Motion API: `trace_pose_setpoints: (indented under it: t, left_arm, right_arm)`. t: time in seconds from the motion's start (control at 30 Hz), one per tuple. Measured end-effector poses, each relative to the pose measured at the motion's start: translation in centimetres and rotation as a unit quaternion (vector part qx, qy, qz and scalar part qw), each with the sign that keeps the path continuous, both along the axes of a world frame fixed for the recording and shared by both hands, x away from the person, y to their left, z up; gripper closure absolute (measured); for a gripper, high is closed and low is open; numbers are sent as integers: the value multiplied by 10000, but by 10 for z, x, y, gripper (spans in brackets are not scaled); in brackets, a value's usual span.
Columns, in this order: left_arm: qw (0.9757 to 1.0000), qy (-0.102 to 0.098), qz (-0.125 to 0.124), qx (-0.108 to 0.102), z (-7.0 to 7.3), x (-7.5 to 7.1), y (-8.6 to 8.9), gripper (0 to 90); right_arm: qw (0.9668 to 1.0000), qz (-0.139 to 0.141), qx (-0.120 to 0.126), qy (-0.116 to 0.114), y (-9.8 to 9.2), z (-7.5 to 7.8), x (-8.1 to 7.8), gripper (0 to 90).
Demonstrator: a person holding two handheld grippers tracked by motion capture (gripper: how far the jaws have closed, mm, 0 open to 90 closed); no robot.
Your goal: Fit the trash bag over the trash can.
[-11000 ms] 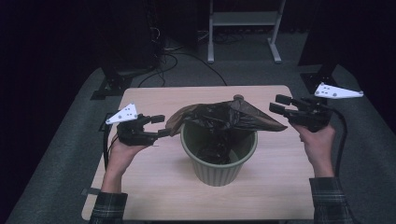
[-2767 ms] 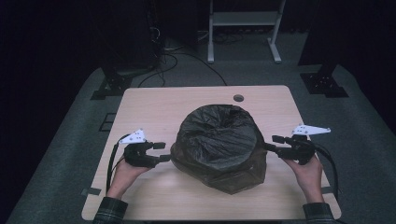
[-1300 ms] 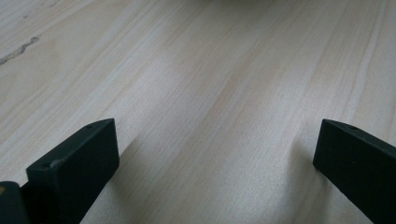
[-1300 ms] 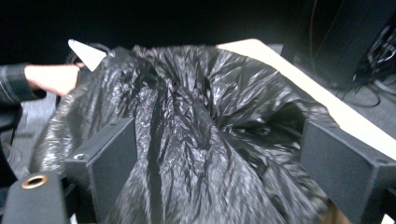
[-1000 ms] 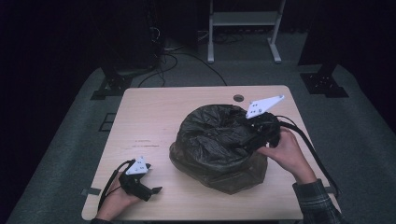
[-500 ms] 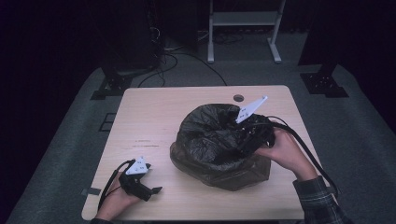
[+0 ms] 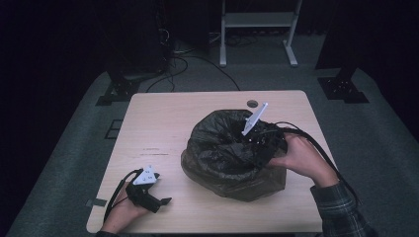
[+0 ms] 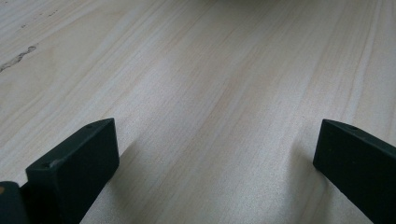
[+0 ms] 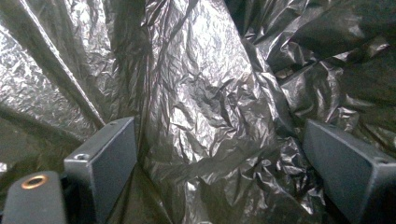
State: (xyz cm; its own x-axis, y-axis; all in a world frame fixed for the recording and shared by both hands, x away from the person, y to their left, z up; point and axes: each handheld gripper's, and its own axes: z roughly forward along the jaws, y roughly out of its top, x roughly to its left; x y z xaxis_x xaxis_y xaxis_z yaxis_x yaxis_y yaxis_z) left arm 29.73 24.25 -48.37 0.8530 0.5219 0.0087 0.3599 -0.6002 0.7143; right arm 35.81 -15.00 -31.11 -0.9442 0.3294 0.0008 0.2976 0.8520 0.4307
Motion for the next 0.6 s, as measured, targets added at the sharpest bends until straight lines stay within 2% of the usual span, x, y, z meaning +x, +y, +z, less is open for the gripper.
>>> trace_pose_setpoints:
  t: [0.1, 0.17, 0.3, 0.43, 0.5, 0.6]
  left_arm:
    - [10000, 0, 2, -1, 0, 0, 0, 0]
    - [10000, 0, 2, -2, 0, 0, 0, 0]
    - [10000, 1, 2, -2, 0, 0, 0, 0]
    - [10000, 1, 2, -1, 0, 0, 0, 0]
    - [10000, 1, 1, -1, 0, 0, 0, 0]
    - [10000, 2, 3, -2, 0, 0, 0, 0]
  right_arm:
    - [10000, 8, -70, 13, 1, 0, 0, 106]
    - [10000, 1, -9, -59, 0, 1, 0, 106]
    - [9993, -42, 327, -150, -4, 11, -1, 106]
    - [9980, -62, 493, -380, -4, 28, -4, 106]
    - [9961, -27, 704, -530, -1, 37, -5, 106]
    - [9946, 11, 847, -591, 10, 44, -3, 105]
